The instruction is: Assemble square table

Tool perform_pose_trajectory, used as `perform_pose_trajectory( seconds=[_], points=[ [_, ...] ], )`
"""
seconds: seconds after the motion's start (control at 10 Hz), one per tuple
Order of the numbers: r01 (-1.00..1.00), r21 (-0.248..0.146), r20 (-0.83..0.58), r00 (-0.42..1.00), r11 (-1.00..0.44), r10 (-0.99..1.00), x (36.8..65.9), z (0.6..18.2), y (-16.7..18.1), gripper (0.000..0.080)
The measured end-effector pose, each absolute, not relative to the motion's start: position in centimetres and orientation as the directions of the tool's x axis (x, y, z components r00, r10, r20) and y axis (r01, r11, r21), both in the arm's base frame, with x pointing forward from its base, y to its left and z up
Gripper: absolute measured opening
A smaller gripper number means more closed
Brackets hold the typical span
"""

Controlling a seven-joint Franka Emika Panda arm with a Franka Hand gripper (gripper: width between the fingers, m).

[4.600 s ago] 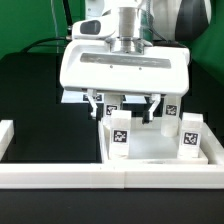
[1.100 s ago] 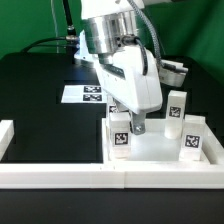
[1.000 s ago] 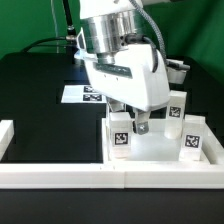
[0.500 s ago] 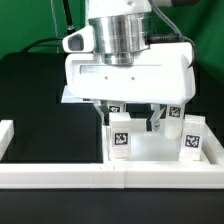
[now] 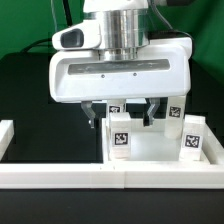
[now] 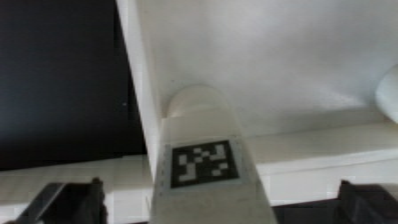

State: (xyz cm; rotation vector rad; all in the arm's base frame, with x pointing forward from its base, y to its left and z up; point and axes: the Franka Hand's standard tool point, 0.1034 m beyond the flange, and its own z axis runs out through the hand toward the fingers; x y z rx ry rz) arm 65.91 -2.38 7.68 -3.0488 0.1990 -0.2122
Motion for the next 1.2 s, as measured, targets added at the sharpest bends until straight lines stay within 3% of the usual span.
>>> perform_pose_trajectory(
  seconds=[0.2,0.3,0.4,0.5,0.8,1.0,1.2],
  points=[
    [-0.186,-0.099,0.126,0.972,-0.978,-0.197,65.9,7.6,-2.4,0.0602],
    [-0.267,-0.111,0.117,0.953,-0.957,-0.279,65.9,7.6,-2.3,0.0426],
    [-0.312,-0.117,0.111,0.939,-0.943,-0.325,65.9,7.6,-2.3,0.0426],
    [-0.373,-0.123,0.102,0.917,-0.919,-0.386,65.9,7.6,-2.3,0.0288],
    [-0.628,-0.145,0.052,0.767,-0.765,-0.639,65.8,7.6,-1.6,0.0288],
    [-0.826,-0.140,-0.031,0.555,-0.546,-0.831,66.0,7.7,-0.2,0.0288],
    [-0.960,-0.155,-0.143,0.257,-0.235,-0.956,66.1,7.5,0.1,0.0288]
  ],
)
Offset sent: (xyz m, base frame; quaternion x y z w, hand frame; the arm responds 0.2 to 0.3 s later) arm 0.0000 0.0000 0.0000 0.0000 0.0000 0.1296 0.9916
